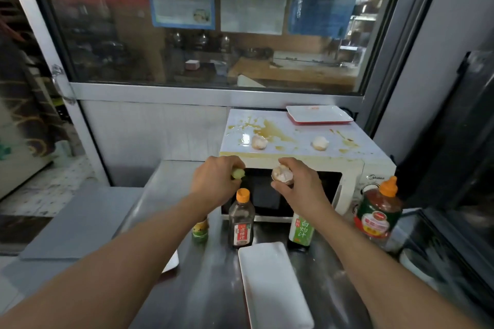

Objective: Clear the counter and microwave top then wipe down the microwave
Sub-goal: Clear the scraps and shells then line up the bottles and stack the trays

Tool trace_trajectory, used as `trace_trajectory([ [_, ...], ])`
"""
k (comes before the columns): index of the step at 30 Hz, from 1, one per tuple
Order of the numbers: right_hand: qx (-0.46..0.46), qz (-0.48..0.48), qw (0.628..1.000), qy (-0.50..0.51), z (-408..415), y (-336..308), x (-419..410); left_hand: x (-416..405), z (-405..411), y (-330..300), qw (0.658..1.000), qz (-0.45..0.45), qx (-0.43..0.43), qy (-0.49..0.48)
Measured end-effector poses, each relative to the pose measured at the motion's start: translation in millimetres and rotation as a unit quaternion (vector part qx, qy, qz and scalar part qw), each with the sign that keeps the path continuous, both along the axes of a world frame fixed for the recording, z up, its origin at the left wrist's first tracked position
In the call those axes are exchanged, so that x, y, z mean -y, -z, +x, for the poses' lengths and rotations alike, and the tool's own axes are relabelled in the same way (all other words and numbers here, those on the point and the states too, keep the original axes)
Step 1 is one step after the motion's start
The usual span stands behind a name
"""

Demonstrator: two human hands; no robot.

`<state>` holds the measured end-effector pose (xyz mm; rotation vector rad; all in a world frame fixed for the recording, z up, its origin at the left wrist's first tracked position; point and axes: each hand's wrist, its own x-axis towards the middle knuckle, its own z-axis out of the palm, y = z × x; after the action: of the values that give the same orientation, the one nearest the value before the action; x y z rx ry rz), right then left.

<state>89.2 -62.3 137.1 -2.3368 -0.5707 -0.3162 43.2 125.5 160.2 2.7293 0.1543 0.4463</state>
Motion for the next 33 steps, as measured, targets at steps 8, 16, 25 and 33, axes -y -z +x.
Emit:
trace_trajectory([
  [8, 0.003, 0.009, 0.999, 0.040, 32, -13, 3, -8, 48, -14, 1.000, -0.017, 0.009, 0.025],
  [16, -0.001, 0.005, 0.999, 0.043, 73, -23, -27, -32, 90, -18, 0.999, -0.024, 0.017, 0.033],
  [25, 0.004, 0.005, 0.999, 0.034, 110, -27, -68, -59, 119, -12, 0.999, -0.025, 0.016, 0.037],
  [33, -0.036, -0.009, 0.999, -0.019, 128, -8, -81, -69, 128, -2, 0.999, -0.031, 0.018, 0.011],
])
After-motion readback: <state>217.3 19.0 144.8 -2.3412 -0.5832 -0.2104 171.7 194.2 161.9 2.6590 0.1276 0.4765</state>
